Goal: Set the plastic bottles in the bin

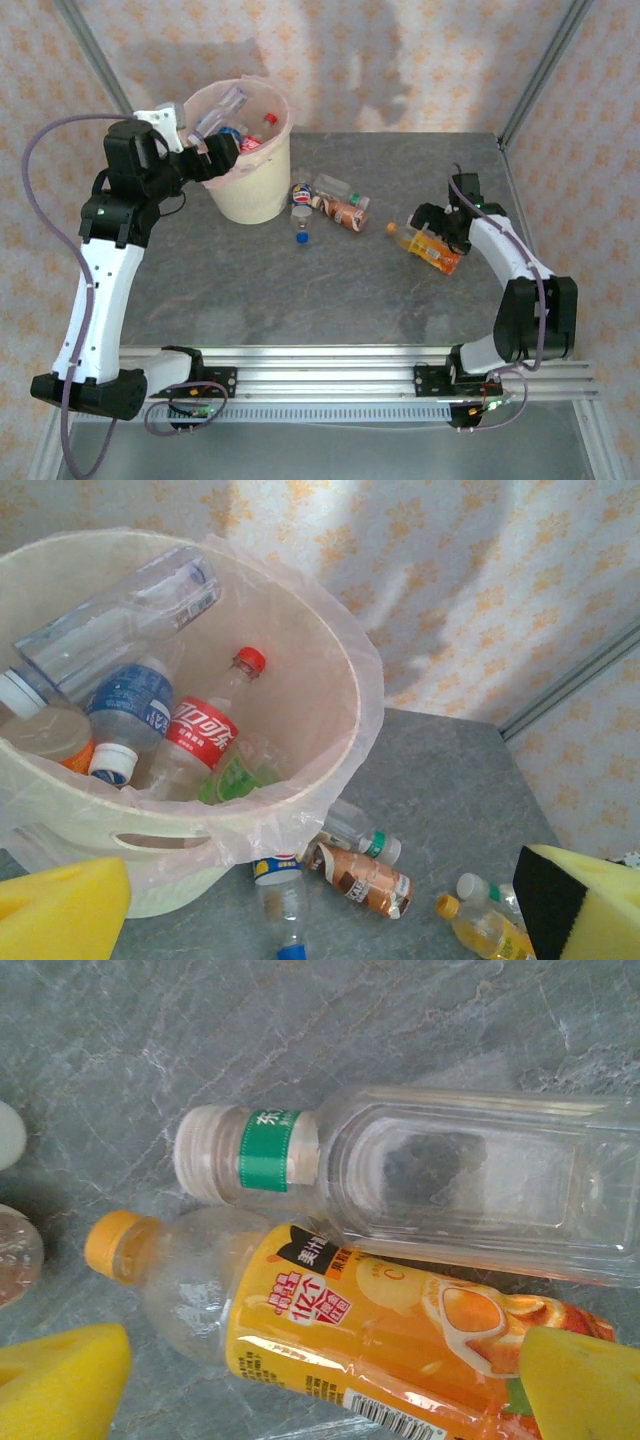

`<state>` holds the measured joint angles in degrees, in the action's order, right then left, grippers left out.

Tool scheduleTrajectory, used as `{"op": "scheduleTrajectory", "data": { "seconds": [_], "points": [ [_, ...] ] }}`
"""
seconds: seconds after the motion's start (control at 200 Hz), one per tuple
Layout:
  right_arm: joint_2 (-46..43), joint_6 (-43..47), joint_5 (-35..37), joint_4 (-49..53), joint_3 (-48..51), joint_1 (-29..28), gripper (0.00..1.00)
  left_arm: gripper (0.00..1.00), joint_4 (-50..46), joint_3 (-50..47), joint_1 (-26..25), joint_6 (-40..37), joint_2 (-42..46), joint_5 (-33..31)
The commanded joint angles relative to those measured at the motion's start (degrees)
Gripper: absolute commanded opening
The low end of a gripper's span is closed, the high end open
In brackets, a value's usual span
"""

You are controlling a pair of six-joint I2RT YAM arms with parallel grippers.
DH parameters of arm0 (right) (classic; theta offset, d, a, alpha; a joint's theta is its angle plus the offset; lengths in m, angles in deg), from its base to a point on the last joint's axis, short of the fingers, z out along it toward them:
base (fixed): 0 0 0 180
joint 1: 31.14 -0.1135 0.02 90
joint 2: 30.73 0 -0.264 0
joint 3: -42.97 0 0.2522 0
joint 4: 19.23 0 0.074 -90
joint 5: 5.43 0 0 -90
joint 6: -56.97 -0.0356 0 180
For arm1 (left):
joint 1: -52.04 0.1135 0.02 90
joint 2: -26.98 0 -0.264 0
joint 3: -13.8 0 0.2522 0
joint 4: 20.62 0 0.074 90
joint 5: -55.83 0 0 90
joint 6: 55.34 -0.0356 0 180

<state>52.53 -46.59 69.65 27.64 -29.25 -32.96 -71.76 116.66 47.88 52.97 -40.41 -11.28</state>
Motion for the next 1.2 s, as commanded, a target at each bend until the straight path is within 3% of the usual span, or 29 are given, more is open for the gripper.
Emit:
{"op": "scheduleTrajectory", "data": {
  "seconds": [0.0, 0.596, 0.926, 1.191],
  "points": [
    [0.6, 1.0, -0.4, -1.6, 1.7, 0.2, 1.00, 1.00, 2.2, -0.8, -0.8, 1.1, 0.3, -1.1],
    [-0.4, 0.8, -7.5, -0.7, 5.3, -0.7, 0.94, 1.00, 3.1, -1.0, -1.0, 1.3, -0.6, -1.4],
    [-1.7, -0.1, -9.0, 1.3, 7.2, -5.3, 0.94, 1.00, 4.3, -1.0, -1.5, 2.3, -1.8, -1.1],
    [1.0, -0.4, -6.1, 2.3, 6.7, -10.3, 0.91, 1.00, 4.3, -0.6, -1.9, 2.6, -1.9, -1.3]
  ]
}}
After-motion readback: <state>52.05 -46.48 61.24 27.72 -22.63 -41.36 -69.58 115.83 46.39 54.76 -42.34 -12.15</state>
